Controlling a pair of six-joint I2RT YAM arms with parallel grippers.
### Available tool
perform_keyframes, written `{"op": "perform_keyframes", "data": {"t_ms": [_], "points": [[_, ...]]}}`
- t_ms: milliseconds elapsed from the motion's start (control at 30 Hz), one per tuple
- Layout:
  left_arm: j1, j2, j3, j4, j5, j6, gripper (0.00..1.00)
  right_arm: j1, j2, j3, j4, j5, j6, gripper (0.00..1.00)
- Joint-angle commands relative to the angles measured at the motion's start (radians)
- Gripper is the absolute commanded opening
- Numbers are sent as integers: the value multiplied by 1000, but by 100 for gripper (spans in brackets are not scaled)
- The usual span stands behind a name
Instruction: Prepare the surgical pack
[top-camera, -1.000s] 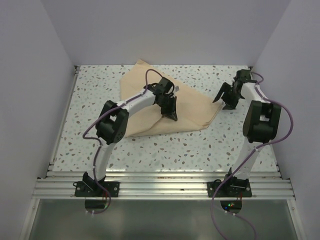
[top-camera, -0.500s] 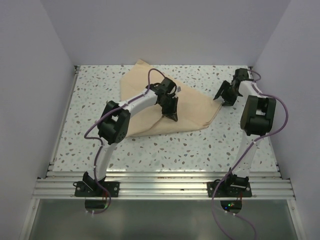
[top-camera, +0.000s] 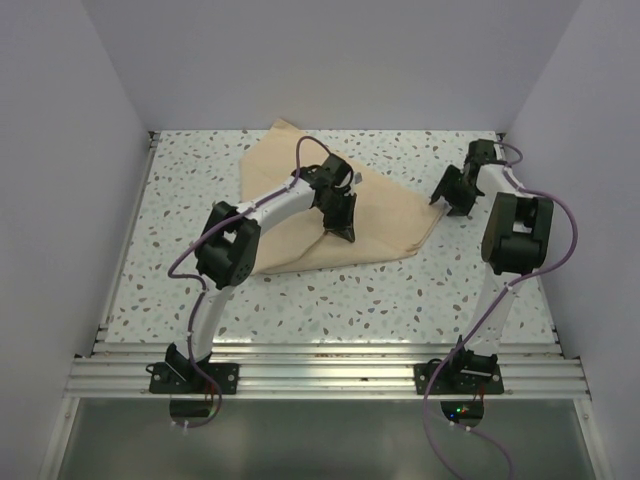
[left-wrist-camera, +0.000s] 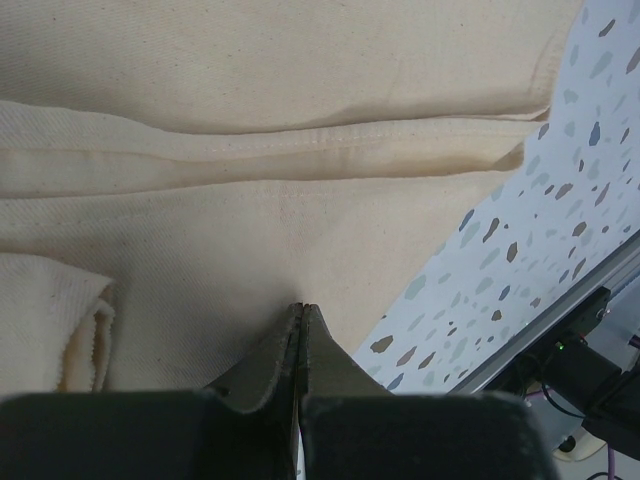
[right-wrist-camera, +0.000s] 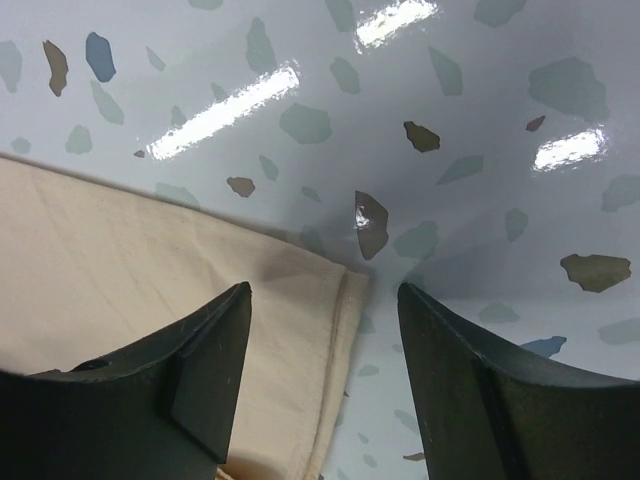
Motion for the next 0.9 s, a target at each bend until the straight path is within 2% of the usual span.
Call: {"op": "perform_keyframes", "data": {"t_ms": [0,200,233,467,533,567,633,867], "points": [[-2,9,42,-22,3,19,0,2,-8,-41,-49,29,-10,61],[-2,-5,61,-31,-3,15,0,36,25,-33,-49,10,8,51],[-2,-8,62,-40,-8,16,0,38,31,-33,-49,9,14,44],[-5,-48,91,-126,-59,1,0,38,55,-23,-43,10,25,27],[-4,-49,98,-166,-97,-13,0,38,61,-12,-46,6,23,18],[-4,-43,102,-175,-102,-18,0,36,60,-6,-41,-2,25,10],[-7,-35,99,-174,-80,-28,0,38,51,-10,-32,-10,33,4],[-47,11,136,-152,-37,-42,0,39,29,-23,-26,-20,24,0]]}}
